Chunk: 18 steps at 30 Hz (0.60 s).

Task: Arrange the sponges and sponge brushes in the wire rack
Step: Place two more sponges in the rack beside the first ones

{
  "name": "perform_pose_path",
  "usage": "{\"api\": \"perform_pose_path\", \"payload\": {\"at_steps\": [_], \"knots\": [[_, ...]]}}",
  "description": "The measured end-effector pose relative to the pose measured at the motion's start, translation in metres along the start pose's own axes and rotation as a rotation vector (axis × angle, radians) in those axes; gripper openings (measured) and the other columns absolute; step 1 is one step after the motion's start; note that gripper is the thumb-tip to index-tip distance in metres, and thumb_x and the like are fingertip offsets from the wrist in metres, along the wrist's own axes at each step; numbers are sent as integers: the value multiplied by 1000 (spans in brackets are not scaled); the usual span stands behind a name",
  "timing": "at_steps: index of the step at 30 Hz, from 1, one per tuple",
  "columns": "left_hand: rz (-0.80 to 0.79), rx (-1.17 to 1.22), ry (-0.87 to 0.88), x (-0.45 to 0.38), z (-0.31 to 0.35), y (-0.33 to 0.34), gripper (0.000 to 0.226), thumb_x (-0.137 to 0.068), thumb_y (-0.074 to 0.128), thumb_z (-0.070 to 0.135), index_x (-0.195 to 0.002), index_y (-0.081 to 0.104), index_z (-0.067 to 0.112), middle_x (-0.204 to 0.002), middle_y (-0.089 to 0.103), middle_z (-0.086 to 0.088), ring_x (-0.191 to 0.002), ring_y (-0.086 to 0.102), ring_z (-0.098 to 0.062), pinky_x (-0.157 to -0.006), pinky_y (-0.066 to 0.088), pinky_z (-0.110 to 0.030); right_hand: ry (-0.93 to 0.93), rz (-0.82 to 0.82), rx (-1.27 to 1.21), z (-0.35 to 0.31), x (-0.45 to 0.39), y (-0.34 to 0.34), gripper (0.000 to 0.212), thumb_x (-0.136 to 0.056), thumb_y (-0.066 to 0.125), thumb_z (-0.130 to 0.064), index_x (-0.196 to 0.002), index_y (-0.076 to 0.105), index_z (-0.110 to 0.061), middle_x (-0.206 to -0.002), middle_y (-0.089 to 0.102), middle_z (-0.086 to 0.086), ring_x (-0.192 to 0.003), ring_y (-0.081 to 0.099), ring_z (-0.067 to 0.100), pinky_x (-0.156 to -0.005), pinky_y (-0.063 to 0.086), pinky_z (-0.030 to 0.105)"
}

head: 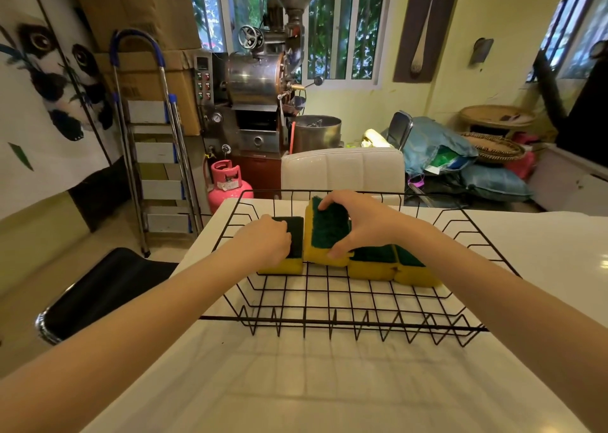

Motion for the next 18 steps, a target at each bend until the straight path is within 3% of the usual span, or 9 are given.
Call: {"api": "perform_pose_path", "payload": {"at_steps": [4,9,18], "knots": [[-89,79,-37,3,-5,0,47,-94,34,26,-135,37,4,-128,48,-19,-113,50,-30,-88,43,-34,-3,-45,52,-1,-4,8,75,-65,80,-27,-128,40,-19,-132,45,5,-118,43,20,-89,40,27],[-106,43,27,5,-2,1,55,-85,52,33,-133,38,10,-123,49,-15,-110,51,-27,-87,45,-33,36,-94,98,1,-12,12,76,-65,79,-28,-130,39,-19,-133,44,6,-119,43,23,-92,42,31],[6,14,39,6,-1,-3,42,-82,57,8,-122,47,10,-116,55,-14,-104,56,-26,-84,49,-33,32,-151,178,0,-18,26,78,-65,79,-30,-129,38,-18,-129,46,8,-114,45,23,-92,44,34]]}}
Point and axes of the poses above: each hand's wrist, its own x-axis away from the middle knuckle, its own y-axis out of the palm, z = x × y, the point moved 7 cm from there along -x, towards the middle knuckle
